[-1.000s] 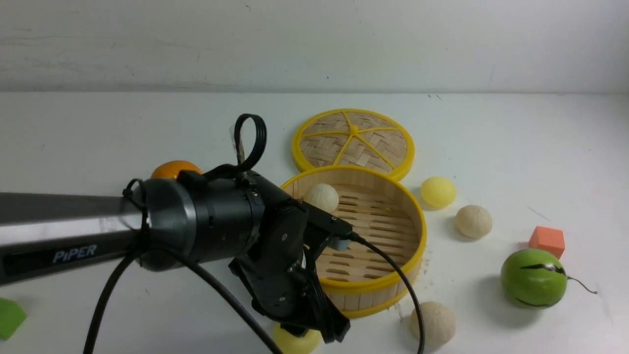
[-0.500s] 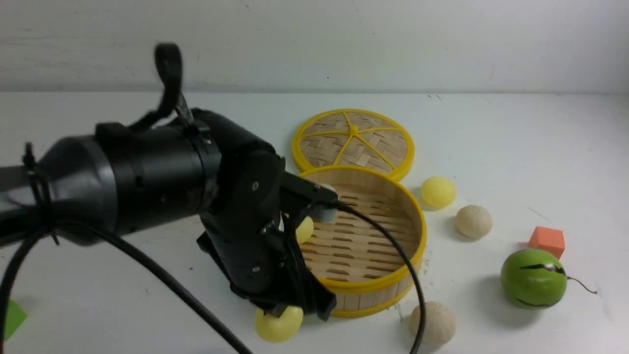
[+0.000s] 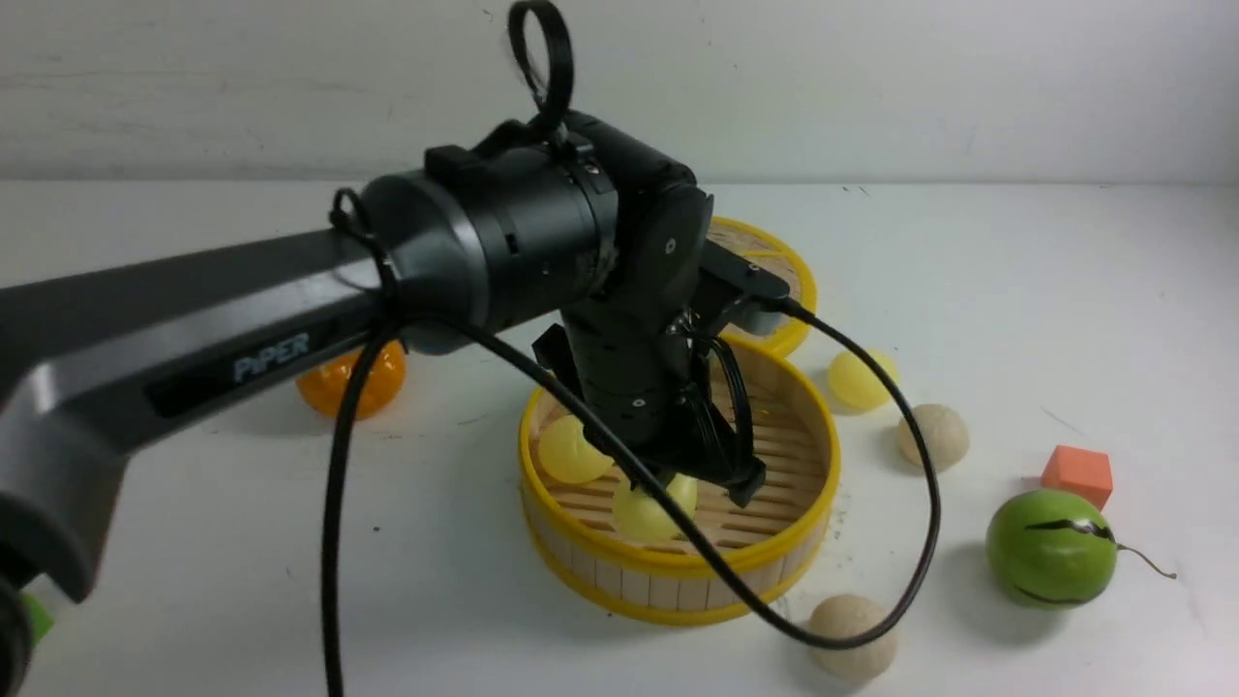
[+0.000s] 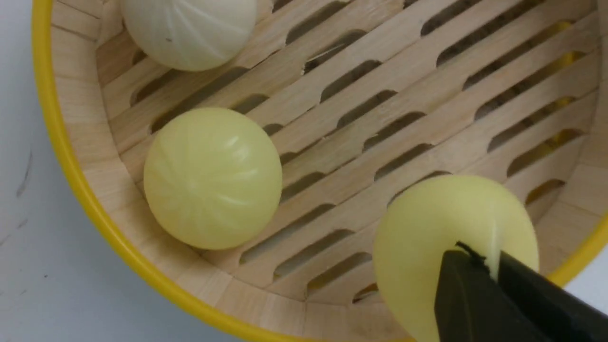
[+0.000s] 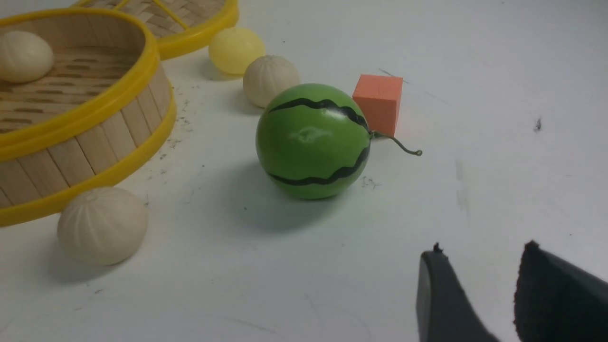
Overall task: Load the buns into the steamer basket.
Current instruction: Use the left arm to put the steamed stuffed bun into the steamer, then use the right arm to grab a steamed stuffed bun
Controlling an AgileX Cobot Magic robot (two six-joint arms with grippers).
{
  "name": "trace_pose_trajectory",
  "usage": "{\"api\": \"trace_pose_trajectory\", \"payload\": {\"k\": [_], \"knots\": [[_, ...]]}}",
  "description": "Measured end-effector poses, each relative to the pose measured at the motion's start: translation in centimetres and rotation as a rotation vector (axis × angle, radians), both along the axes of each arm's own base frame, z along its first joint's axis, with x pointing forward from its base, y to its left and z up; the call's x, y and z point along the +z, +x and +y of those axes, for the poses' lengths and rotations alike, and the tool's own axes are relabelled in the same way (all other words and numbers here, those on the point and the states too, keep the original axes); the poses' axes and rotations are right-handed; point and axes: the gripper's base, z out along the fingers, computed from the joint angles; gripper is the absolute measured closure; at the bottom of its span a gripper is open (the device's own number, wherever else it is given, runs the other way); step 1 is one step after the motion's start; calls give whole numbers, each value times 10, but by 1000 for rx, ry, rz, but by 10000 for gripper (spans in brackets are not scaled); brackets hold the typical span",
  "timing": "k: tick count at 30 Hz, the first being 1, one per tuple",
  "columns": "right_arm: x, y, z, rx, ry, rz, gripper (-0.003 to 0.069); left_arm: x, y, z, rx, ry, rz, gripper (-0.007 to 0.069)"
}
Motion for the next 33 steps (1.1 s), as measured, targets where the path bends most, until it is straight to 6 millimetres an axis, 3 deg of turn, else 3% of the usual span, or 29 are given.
{"api": "trace_pose_trajectory", "payload": {"k": [6,15,18,23,25,28,29,31,33], "knots": [[0,0,0,0,0,0,418,-14,13,-6,-17,37,-41,638],[0,0,0,0,0,0,418,-29,16,-7,-24,77,-18,624],[0,0,0,0,0,0,418,-31,16,-8,-28,78,-17,571],[0,0,0,0,0,0,418,-30,17,-9,-20,66,-22,370],[0,0,0,0,0,0,418,-23,18,-10,14,46,-26,256],[0,0,0,0,0,0,418,-7,18,-10,57,24,-27,160],[0,0,0,0,0,0,418,8,15,-9,72,7,-32,125],[0,0,0,0,0,0,418,38,5,-5,78,-46,-52,131],[0,0,0,0,0,0,418,76,-11,7,79,-113,-94,228]]}}
